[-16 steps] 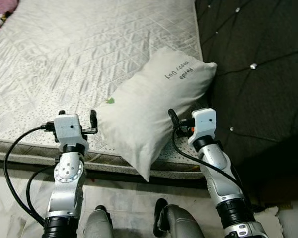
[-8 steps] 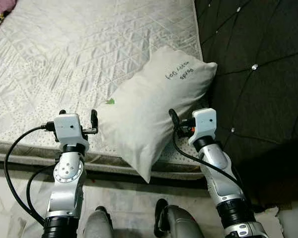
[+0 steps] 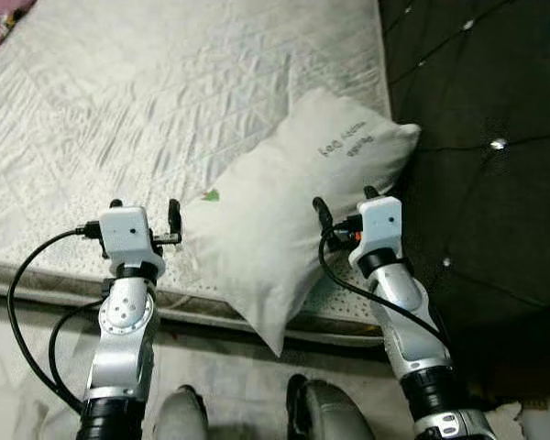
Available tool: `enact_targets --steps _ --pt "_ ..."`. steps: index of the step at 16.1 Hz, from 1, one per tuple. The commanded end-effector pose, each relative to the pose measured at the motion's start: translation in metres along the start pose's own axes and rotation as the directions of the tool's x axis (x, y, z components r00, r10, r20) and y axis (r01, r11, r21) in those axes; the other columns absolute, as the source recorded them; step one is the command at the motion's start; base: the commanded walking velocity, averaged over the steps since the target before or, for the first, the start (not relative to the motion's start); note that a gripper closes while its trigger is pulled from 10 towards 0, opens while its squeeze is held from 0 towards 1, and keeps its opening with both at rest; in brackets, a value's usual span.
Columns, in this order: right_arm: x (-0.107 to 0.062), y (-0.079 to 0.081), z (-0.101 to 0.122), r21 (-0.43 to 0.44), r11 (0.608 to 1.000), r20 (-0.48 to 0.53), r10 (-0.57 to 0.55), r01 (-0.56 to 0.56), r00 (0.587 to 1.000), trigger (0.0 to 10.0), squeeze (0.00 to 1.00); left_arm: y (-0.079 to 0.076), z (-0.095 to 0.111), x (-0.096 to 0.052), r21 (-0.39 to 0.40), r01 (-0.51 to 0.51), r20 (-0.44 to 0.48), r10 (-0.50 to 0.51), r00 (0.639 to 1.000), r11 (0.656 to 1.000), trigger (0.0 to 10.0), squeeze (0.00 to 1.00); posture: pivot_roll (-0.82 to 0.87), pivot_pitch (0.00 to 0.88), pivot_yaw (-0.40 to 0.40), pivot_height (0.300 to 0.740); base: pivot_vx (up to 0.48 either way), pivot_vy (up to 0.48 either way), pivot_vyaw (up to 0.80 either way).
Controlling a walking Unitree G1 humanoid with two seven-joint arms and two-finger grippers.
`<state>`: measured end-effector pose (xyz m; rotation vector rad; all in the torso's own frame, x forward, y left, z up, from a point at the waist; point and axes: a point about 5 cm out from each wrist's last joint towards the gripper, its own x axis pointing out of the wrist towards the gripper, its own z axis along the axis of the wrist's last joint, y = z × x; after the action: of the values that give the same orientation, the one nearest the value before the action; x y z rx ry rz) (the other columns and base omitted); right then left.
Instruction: Clean up the room
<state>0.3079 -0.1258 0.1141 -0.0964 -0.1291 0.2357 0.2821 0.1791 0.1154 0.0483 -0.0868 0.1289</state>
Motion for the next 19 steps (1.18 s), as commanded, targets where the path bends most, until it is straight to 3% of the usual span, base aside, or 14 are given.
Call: enact_targets --steps 1,6,9,19 --pt "-0.0022 -0.0026 0.0005 0.012 1.000 -0.001 -0.011 0.011 1.000 10.0 0.00 0.0023 -0.0035 -0.0040 0.008 -0.008 -0.019 0.008 1.000 1.000 10.0 0.00 0.04 0.221 -0.068 0.740 0.000 0.000 0.00" --pt "-0.0062 -0.0033 0.0009 0.074 0.997 -0.029 -0.036 0.038 0.999 10.0 0.00 0.0085 -0.0022 -0.0075 0.008 -0.041 -0.021 0.041 0.999 0.999 10.0 0.00 0.04 0.237 -0.060 0.740 0.000 0.000 0.00" --pt "-0.0090 0.0004 -0.0010 0.073 0.997 -0.035 -0.025 0.028 0.999 10.0 0.00 0.0063 -0.0004 -0.0091 0.007 -0.007 -0.012 0.007 1.000 1.000 10.0 0.00 0.05 0.246 -0.061 0.740 0.000 0.000 0.00" --pt "-0.0094 0.0024 -0.0013 0.087 0.996 -0.052 -0.019 0.024 0.998 10.0 0.00 0.0056 0.0006 -0.0103 0.005 0.005 -0.018 -0.005 1.000 1.000 10.0 0.00 0.05 0.256 -0.060 0.740 0.203 0.000 -0.11"
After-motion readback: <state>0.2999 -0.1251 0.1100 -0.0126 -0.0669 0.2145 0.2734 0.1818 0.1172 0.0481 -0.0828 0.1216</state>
